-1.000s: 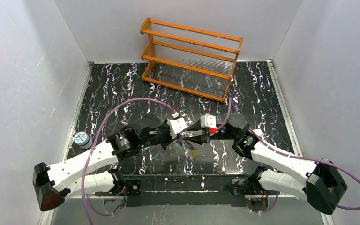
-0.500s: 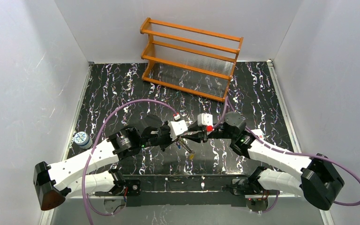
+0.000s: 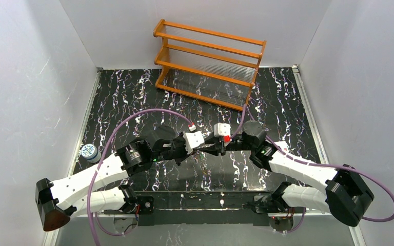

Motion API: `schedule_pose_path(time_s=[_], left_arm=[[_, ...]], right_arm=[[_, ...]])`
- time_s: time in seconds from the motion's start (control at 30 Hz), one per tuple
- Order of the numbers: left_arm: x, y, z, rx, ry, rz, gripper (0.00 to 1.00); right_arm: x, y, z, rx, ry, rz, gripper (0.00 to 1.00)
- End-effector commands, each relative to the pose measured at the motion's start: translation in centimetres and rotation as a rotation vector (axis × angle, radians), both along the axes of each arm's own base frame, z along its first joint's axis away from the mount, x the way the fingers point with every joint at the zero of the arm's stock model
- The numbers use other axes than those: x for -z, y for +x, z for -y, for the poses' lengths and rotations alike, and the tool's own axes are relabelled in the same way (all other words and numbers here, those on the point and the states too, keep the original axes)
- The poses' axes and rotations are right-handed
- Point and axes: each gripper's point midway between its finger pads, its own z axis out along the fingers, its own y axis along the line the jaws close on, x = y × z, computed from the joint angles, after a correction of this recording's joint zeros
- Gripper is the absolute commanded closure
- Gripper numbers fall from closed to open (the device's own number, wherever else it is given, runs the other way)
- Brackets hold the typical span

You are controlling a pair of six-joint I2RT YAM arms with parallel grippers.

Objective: Put the keys on the keyring
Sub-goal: Adjust the key on the keyring.

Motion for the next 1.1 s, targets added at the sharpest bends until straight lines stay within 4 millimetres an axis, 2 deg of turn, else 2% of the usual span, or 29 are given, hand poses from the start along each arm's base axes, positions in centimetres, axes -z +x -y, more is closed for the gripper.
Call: schedule_pose_path(time_s=[0.0, 0.43, 0.53, 0.77, 1.07], left_arm=[[-1.5, 0.1, 0.3, 0.004, -0.058, 0.027, 1.0], [-1.1, 0.1, 0.4, 0.007, -0.056, 0.028, 1.0], [-1.1, 0.1, 0.4, 0.006, -0.058, 0.028, 1.0], [-1.1, 0.1, 0.4, 0.008, -0.063, 0.029, 1.0], [-1.1, 0.0, 0.5, 0.012, -0.067, 0.028, 1.0]], right_arm=[[-2.8, -0.3, -0.2, -0.03, 0.059, 0.063, 0.64], [-4.3, -0.7, 0.6, -0.01, 0.114, 0.105, 0.66], [-4.0, -0.8, 0.6, -0.02, 0.102, 0.095, 0.71], [-2.4, -0.8, 0.4, -0.025, 0.055, 0.058, 0.75], [-1.5, -0.4, 0.3, -0.012, 0.017, 0.042, 0.74]])
